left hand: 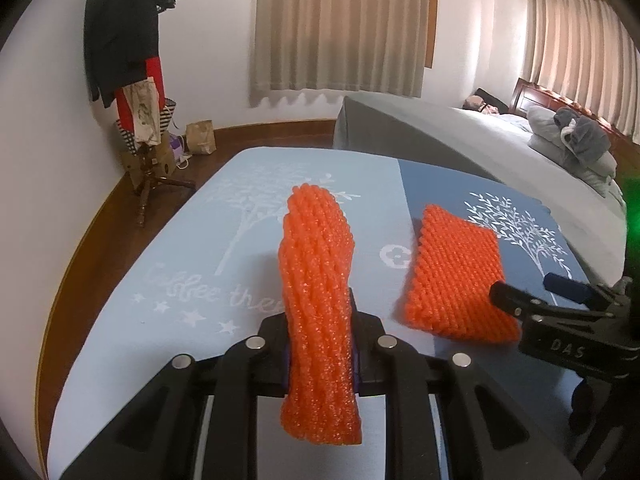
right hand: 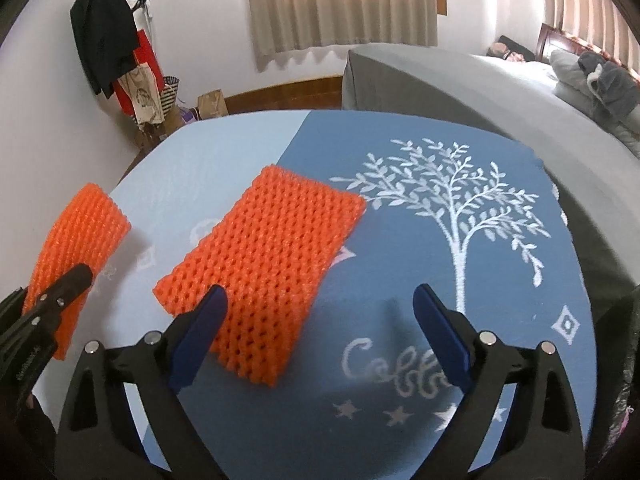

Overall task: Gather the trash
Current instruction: 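Grasp the other orange strip piece with the right tool while the left tool holds its piece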

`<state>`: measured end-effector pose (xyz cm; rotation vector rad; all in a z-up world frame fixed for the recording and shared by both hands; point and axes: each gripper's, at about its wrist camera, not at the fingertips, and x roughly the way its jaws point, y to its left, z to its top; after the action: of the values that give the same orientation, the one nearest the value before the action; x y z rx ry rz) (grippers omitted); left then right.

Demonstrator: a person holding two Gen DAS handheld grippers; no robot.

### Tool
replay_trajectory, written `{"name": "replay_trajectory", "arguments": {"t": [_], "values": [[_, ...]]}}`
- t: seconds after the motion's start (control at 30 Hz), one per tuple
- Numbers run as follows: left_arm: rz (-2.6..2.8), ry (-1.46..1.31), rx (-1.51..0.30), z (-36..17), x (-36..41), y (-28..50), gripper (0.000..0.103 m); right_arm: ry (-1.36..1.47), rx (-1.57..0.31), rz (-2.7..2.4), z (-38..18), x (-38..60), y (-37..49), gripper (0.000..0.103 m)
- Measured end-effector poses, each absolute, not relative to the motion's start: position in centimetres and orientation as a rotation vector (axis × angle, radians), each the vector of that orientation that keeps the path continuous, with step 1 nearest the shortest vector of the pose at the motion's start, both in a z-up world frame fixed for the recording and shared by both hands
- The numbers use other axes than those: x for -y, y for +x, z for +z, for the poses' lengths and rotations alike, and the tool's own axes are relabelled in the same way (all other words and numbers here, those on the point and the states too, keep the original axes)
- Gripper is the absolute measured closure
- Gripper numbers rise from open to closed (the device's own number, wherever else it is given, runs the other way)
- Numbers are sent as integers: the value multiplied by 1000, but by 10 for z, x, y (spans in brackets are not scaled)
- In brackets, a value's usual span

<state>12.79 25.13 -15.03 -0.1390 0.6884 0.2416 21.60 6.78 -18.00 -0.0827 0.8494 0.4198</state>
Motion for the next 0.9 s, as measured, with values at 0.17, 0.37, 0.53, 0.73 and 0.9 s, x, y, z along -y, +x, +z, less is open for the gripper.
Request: {"name": "replay_trajectory", "arguments": {"t": [0.17,0.37,0.53,0.73,0.9], "values": [[248,-147,-689,-152,-254,125,83,-74,-897,448,-188,-77,219,31],[249,-153,-689,-151,-252,125,83,-55,-914,530,-185,-83,215,66],[243,-146,-684,-148,-249,123,83,-42,-914,565,-177,-79,212,87],[234,-144,-676,-143,-243,122,83,-37,-895,577,-166,-66,204,90],[221,-142,-672,-140,-237,121,83,-40,-878,589,-157,-55,196,90]]}}
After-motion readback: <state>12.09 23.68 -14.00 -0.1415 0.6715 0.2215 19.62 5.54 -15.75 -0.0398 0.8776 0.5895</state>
